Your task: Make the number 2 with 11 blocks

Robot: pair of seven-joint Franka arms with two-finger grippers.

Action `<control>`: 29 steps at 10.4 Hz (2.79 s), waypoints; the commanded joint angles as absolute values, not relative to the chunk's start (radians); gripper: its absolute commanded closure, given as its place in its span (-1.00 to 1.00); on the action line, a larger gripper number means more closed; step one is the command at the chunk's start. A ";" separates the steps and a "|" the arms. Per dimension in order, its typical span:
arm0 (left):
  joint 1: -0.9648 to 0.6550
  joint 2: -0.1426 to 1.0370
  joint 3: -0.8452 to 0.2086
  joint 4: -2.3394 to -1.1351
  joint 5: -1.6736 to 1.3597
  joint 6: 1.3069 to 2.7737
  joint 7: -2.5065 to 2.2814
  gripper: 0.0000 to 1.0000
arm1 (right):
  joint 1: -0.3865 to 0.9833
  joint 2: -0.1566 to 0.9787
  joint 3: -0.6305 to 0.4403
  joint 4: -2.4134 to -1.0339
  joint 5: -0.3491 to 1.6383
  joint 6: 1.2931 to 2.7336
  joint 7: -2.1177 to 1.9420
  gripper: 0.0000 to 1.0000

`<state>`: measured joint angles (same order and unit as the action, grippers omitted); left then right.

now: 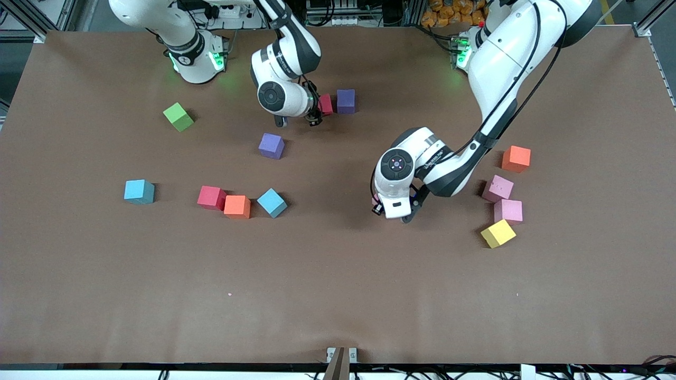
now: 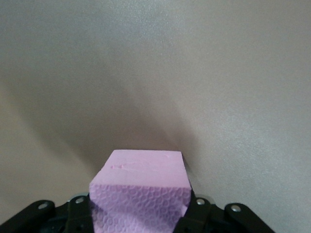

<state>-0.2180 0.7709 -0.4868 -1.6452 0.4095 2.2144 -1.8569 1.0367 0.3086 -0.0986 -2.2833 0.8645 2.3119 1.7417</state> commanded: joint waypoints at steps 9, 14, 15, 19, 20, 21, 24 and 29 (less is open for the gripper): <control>0.007 0.430 -0.926 -2.230 0.399 2.272 -2.555 1.00 | 1.086 0.273 -0.104 -2.353 0.960 2.408 1.759 1.00; 0.064 0.431 -1.031 -2.355 0.410 2.348 -2.899 1.00 | 1.130 0.285 -0.104 -2.353 0.992 2.439 1.759 1.00; 0.061 0.434 -1.034 -2.362 0.410 2.358 -2.920 1.00 | 1.131 0.287 -0.104 -2.353 0.992 2.444 1.759 1.00; 0.060 0.439 -1.072 -2.367 0.408 2.394 -2.971 1.00 | 1.146 0.299 -0.104 -2.352 0.992 2.445 1.759 1.00; 0.064 0.439 -1.071 -2.365 0.408 2.393 -2.971 1.00 | 1.146 0.299 -0.106 -2.352 0.992 2.444 1.758 1.00; 0.080 0.433 -1.069 -2.362 0.408 2.385 -2.953 1.00 | 1.146 0.299 -0.106 -2.352 0.992 2.442 1.756 1.00; 0.167 0.433 -1.071 -2.361 0.411 2.379 -2.889 1.00 | 1.146 0.298 -0.106 -2.350 0.991 2.439 1.750 1.00; 0.213 0.428 -1.069 -2.339 0.416 2.378 -2.826 1.00 | 1.138 0.301 -0.106 -2.347 0.991 2.437 1.747 1.00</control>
<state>0.1778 0.4507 -1.0519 -2.3362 0.3941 2.3758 -2.7479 1.1257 0.3106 -0.0996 -2.3298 0.9615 2.4258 1.7562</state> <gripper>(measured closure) 0.410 0.476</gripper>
